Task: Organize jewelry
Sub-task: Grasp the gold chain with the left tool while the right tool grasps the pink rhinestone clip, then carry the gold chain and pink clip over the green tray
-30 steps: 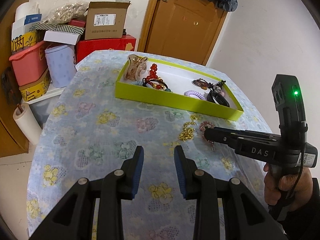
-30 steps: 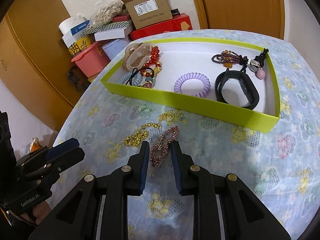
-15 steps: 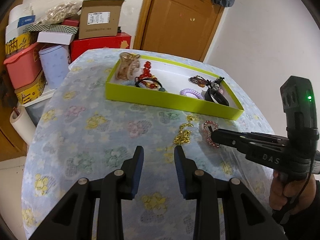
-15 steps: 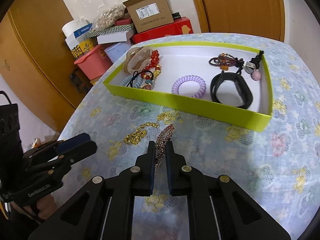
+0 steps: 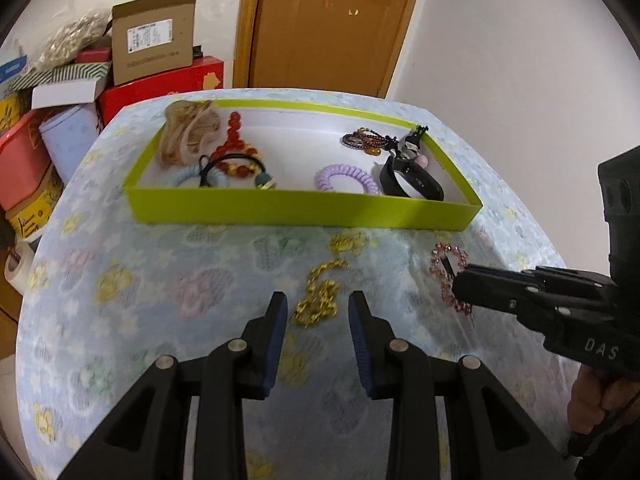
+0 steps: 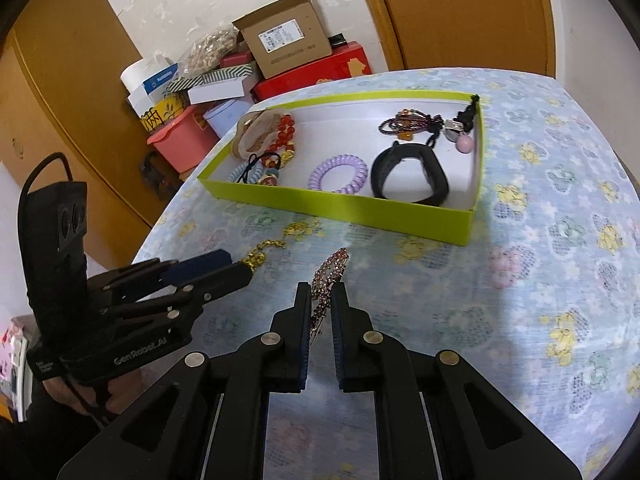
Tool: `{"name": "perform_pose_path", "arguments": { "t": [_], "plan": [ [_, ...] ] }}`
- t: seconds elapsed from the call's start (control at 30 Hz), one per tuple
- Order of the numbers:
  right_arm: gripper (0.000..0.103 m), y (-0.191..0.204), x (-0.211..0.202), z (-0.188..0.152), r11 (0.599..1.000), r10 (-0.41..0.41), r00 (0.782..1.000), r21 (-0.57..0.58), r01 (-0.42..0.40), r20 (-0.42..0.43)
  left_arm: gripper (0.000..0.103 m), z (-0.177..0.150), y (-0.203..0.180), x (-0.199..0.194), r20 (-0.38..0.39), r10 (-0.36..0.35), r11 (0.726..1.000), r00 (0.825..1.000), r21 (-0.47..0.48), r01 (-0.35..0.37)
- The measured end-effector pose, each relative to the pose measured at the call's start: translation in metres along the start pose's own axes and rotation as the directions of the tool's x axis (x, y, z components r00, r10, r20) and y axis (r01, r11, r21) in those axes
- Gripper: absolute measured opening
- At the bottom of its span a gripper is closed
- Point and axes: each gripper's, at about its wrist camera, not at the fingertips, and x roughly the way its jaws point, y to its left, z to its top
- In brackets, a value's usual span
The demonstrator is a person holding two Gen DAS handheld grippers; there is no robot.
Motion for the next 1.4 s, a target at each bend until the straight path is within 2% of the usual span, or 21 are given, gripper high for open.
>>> {"name": "perform_pose_path", "arguments": {
  "t": [0.1,0.2,0.27,0.33,0.43,0.53,0.63,0.87,1.03,1.2,1.4],
  "plan": [
    [0.010,-0.005,-0.001,-0.001,1.000,0.002,1.000,0.009,-0.002,0.003,0.033,0.003,-0.009,0.004,-0.004,0.032,0.999,0.999,0.036,-0.032],
    [0.010,-0.008,-0.002,-0.002,1.000,0.006,1.000,0.017,-0.006,0.005,0.033,0.003,-0.021,0.009,-0.012,0.099,0.990,0.995,0.105,-0.097],
    [0.010,-0.010,-0.004,-0.002,1.000,0.008,1.000,0.022,-0.008,0.007,0.026,0.003,-0.029,0.011,-0.008,0.126,0.981,0.992,0.146,-0.124],
    [0.010,-0.009,-0.006,-0.004,1.000,0.009,1.000,0.024,-0.010,0.011,0.015,0.004,-0.032,0.012,-0.009,0.114,0.981,0.993,0.157,-0.112],
    [0.010,-0.010,-0.014,-0.007,1.000,0.008,1.000,0.024,-0.008,0.020,0.014,0.004,-0.034,0.013,-0.006,0.125,0.980,0.992,0.158,-0.122],
    [0.010,-0.009,-0.022,-0.009,1.000,0.003,0.999,0.022,-0.003,0.032,0.012,0.003,-0.026,0.009,-0.008,0.064,0.993,0.998,0.102,-0.063],
    [0.010,-0.008,-0.031,-0.012,1.000,-0.005,0.999,0.021,0.004,0.045,0.003,0.000,-0.021,-0.002,0.015,0.041,0.997,0.999,0.066,-0.042],
    [0.010,-0.002,-0.047,-0.018,1.000,-0.013,0.998,0.022,0.011,0.060,0.003,-0.006,-0.021,-0.024,0.032,0.030,0.998,0.999,0.046,-0.031],
    [0.010,0.001,-0.054,-0.023,1.000,-0.012,0.998,0.018,0.011,0.069,0.003,-0.005,-0.020,-0.039,0.051,-0.009,0.999,0.999,0.054,0.006],
    [0.010,0.004,-0.059,-0.026,1.000,-0.011,0.997,0.015,0.010,0.073,0.003,-0.007,-0.015,-0.039,0.049,0.022,0.999,0.999,0.041,-0.024],
    [0.010,0.002,-0.064,-0.028,1.000,-0.017,0.997,0.016,0.015,0.081,0.003,0.000,-0.016,-0.055,0.089,0.014,0.999,0.996,0.032,-0.017]
  ]
}}
